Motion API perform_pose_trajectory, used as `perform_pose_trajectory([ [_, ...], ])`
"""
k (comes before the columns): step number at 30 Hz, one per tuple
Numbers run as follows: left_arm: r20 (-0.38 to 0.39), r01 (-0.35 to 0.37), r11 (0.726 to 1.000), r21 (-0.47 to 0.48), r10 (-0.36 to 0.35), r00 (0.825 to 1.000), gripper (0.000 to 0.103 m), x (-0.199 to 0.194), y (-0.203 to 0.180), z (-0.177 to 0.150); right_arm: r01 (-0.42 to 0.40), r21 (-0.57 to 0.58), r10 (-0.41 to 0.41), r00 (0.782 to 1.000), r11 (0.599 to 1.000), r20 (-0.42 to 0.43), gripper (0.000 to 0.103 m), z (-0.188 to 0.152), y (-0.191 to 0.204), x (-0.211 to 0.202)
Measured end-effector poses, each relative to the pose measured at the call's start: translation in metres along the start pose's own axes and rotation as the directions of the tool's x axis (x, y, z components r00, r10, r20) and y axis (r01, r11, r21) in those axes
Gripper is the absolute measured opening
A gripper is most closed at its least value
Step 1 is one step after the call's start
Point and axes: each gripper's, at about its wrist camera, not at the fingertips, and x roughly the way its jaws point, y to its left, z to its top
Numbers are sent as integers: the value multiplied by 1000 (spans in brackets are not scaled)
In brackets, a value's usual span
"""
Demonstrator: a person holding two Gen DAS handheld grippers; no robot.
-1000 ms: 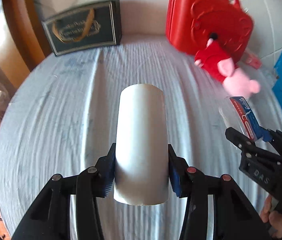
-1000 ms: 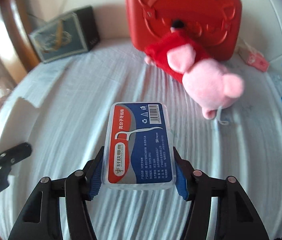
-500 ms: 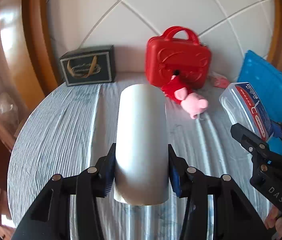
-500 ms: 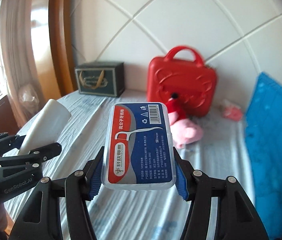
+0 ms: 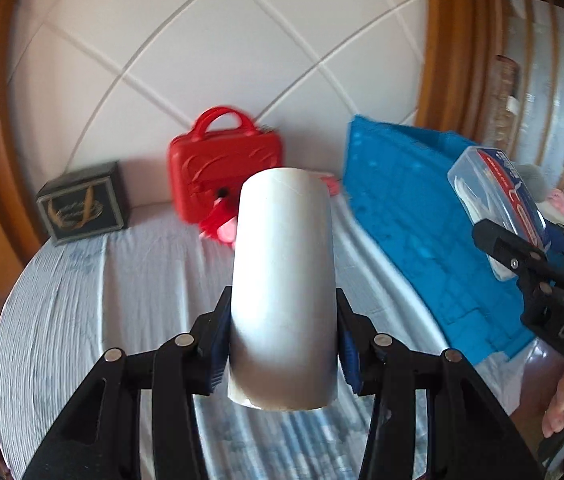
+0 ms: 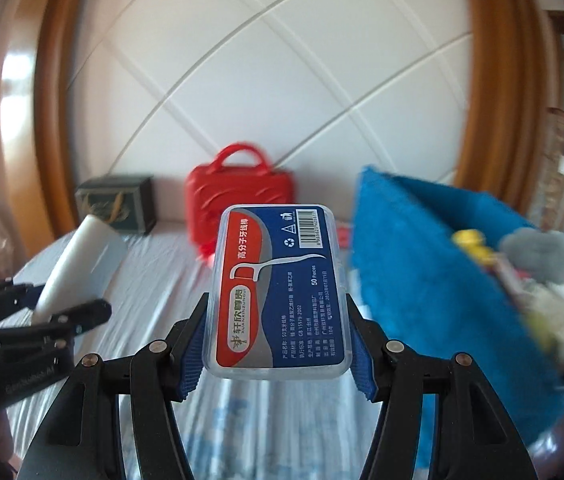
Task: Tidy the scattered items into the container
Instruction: 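Carry the paper roll and floss box into the blue crate and open both tools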
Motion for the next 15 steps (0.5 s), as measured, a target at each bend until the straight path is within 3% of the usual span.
perform_pose_trajectory([
  [7, 93, 122, 990, 74, -128, 987, 45, -4, -115, 41, 104, 99, -112, 991, 990, 77, 59, 5, -102, -50],
  [10, 130, 153, 983, 101, -166, 978, 45, 1, -173, 53, 143, 137, -156, 984, 980, 91, 59, 0, -169, -63],
  [15, 102, 194, 971, 141, -209, 973, 45, 31, -270, 72, 161, 148, -173, 983, 976, 69, 59, -19, -261, -65],
])
